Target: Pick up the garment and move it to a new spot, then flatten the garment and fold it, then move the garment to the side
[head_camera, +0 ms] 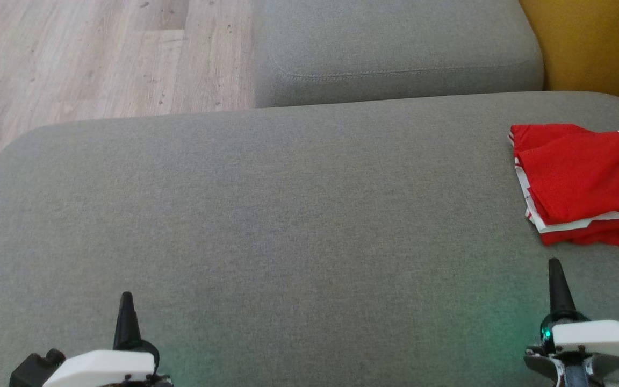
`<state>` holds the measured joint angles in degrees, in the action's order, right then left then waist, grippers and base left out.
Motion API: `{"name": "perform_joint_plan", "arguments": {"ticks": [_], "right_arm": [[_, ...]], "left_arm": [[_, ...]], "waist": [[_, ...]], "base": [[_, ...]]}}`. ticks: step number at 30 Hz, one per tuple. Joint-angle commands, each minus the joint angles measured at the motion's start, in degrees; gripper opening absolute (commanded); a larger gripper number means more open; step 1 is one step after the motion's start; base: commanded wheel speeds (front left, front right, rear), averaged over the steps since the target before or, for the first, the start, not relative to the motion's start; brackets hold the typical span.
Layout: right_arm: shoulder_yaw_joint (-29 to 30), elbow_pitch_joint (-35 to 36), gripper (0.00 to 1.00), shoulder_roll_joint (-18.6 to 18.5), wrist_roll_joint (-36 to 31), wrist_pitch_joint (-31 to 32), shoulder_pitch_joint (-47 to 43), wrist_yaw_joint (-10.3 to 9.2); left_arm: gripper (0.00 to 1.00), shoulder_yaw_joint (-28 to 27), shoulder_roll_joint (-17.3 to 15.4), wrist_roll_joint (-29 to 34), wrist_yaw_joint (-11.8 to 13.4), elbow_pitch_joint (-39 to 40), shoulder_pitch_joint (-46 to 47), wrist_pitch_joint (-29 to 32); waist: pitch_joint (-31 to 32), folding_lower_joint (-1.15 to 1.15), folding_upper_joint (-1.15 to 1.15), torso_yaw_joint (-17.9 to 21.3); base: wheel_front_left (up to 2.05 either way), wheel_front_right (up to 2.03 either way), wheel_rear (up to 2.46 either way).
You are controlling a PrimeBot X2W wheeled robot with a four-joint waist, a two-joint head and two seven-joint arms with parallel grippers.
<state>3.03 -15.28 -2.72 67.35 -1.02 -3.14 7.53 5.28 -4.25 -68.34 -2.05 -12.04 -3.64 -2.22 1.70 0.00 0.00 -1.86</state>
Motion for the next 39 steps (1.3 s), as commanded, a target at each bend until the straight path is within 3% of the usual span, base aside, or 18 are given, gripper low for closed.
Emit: {"name": "perform_joint_plan", "arguments": {"ticks": [1,39], "right_arm": [[-0.41,1.8,0.0,-0.98,1.73,0.42,3.6,-0.03],[2.47,1.31,0.0,-0.91,25.66,6.68,9.22,-0.04]], "left_arm": [[0.0,-2.2,-0.62,-1.57,-0.53,1.37,3.42,0.35],[0.0,-9.42,-0.35,-25.81,-5.44,-1.9,9.63,6.8]], "waist": [[-0.06,0.0,0.0,0.06],[-1.89,0.0,0.0,1.86]], "base": [[0.0,0.0,0.0],[0.0,0.0,0.0]]}}
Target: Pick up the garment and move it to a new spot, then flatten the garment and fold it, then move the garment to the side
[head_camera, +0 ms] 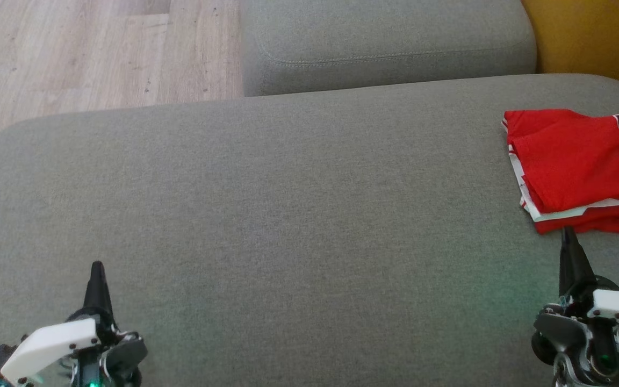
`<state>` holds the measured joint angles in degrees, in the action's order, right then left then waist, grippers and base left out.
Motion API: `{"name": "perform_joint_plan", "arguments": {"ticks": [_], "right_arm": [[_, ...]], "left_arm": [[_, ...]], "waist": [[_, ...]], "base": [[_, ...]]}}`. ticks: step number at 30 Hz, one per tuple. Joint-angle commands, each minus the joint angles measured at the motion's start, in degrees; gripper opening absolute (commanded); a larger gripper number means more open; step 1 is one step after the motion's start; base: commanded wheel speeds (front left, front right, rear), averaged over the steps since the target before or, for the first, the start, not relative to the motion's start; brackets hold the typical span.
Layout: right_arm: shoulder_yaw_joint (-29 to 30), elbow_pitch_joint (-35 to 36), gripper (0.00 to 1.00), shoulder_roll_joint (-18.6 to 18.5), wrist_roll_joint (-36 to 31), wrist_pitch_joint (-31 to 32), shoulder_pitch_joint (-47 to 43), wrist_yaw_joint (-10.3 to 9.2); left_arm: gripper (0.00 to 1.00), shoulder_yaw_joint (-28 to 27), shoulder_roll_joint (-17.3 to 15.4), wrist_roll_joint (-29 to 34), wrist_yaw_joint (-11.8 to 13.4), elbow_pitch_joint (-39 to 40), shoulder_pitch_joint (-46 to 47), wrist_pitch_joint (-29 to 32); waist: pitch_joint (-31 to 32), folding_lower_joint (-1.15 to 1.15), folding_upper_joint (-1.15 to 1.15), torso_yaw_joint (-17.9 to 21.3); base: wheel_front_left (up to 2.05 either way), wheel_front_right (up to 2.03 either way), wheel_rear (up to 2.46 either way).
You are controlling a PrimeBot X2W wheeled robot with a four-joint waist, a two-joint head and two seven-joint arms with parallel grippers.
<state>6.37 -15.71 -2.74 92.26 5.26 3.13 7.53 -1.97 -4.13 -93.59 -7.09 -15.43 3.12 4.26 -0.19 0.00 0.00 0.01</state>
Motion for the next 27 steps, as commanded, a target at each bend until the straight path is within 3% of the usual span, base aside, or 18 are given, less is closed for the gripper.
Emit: {"name": "perform_joint_plan", "arguments": {"ticks": [1,27], "right_arm": [[-0.86,1.74,0.0,-0.88,0.75,0.42,2.96,-0.04],[-0.55,1.72,0.0,-0.67,0.49,0.66,2.99,-0.04]], "left_arm": [[0.0,-2.19,-0.45,-0.54,-0.39,1.5,2.87,0.34],[0.0,-2.81,-0.01,-0.03,-0.4,1.46,2.92,0.83]], "waist": [[0.01,0.0,0.0,-0.01],[0.01,0.0,0.0,-0.01]], "base": [[0.0,0.0,0.0],[0.0,0.0,0.0]]}}
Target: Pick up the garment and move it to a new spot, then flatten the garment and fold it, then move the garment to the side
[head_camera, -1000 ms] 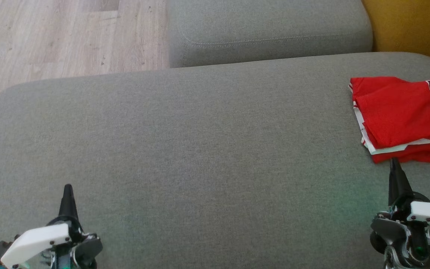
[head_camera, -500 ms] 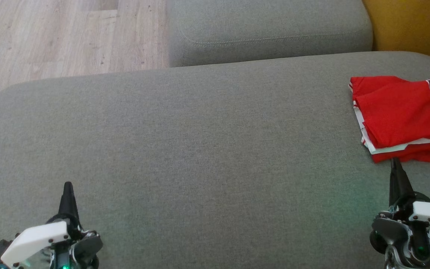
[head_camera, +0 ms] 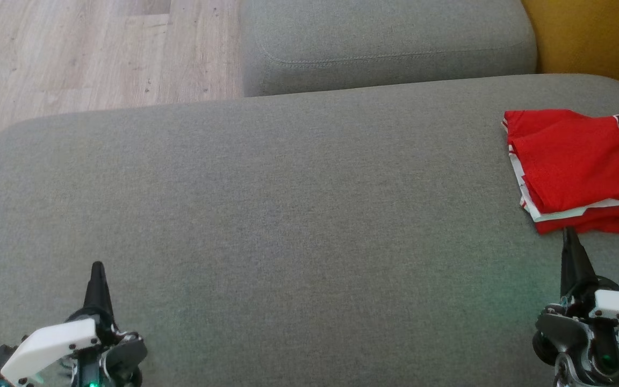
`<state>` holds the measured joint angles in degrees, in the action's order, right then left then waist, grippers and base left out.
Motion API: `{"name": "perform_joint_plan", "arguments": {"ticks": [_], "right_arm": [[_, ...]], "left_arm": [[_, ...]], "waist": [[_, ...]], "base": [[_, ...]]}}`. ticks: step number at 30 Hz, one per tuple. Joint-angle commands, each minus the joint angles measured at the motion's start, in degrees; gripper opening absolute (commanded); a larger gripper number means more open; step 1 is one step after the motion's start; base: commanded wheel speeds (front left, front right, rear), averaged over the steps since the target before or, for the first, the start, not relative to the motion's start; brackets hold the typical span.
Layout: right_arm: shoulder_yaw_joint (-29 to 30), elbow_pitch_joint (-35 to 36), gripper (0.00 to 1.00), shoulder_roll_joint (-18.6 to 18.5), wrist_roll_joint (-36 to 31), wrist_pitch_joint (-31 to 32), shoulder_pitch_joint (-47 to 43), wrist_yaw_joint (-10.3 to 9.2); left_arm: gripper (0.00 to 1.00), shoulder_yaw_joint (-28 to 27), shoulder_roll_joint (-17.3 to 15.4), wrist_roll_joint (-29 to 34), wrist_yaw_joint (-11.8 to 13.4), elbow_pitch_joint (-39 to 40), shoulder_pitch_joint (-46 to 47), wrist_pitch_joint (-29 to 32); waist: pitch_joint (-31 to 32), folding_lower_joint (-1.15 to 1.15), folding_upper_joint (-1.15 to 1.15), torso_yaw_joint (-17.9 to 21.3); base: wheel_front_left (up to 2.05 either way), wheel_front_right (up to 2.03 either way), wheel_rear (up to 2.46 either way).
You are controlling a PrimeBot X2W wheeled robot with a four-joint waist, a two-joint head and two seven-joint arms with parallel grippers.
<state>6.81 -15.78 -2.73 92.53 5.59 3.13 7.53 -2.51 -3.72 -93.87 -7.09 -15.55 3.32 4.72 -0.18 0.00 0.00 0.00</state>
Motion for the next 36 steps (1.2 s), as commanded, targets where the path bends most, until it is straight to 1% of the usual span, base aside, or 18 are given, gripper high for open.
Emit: {"name": "perform_joint_plan", "arguments": {"ticks": [1,36], "right_arm": [[-0.98,1.8,0.0,-0.67,0.21,0.34,2.99,-0.04],[-0.67,1.78,0.0,-0.45,-0.06,0.59,3.02,-0.04]], "left_arm": [[0.0,-2.29,-0.4,0.28,-0.4,1.58,2.72,0.39],[0.0,-2.95,0.06,0.83,-0.4,1.55,2.77,0.92]], "waist": [[0.0,0.0,0.0,0.0],[0.0,0.0,0.0,0.0]], "base": [[0.0,0.0,0.0],[0.0,0.0,0.0]]}}
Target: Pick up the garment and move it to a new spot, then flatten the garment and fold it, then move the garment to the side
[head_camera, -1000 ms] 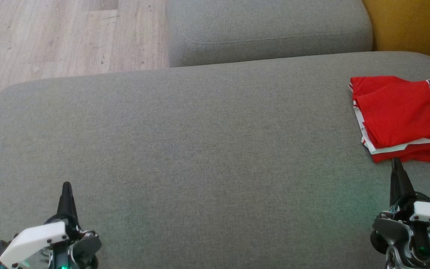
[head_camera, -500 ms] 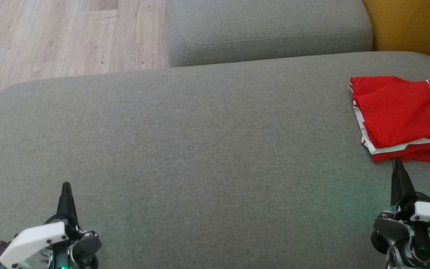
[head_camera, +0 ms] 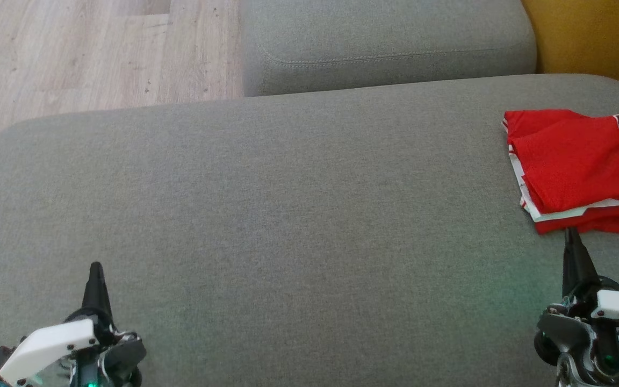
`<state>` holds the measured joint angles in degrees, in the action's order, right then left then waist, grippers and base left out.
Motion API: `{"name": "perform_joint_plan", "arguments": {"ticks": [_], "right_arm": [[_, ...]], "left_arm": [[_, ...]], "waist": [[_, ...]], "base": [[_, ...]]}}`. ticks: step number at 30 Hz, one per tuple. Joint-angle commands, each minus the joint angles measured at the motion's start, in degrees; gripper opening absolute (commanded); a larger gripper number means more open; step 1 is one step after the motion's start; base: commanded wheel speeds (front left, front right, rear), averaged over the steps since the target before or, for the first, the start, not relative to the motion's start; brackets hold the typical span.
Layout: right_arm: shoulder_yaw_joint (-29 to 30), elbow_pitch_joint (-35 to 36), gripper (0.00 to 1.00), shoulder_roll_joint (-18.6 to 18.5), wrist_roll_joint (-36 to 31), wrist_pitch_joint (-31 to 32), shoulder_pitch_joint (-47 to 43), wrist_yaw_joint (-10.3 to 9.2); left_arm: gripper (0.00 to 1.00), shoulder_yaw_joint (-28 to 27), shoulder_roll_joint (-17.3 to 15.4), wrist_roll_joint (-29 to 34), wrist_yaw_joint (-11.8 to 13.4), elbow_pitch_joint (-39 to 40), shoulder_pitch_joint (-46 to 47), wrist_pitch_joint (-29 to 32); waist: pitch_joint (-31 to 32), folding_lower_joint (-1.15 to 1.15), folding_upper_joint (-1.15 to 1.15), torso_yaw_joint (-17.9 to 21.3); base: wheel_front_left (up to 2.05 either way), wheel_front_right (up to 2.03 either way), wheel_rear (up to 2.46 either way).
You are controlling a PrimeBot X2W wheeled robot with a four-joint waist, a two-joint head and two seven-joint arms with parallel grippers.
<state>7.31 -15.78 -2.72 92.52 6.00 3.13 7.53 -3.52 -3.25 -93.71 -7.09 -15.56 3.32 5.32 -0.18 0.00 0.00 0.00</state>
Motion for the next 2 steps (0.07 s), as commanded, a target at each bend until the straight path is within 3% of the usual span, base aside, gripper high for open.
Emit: {"name": "perform_joint_plan", "arguments": {"ticks": [1,2], "right_arm": [[-1.16,1.78,0.0,-0.46,-0.05,0.18,3.02,-0.04],[-1.16,1.78,0.0,-0.46,-0.05,0.18,3.02,-0.04]], "left_arm": [[0.0,-1.96,-0.4,0.68,-0.4,1.56,2.78,0.33],[0.0,-1.96,-0.4,0.68,-0.4,1.56,2.78,0.33]], "waist": [[0.0,0.0,0.0,0.0],[0.0,0.0,0.0,0.0]], "base": [[0.0,0.0,0.0],[0.0,0.0,0.0]]}}
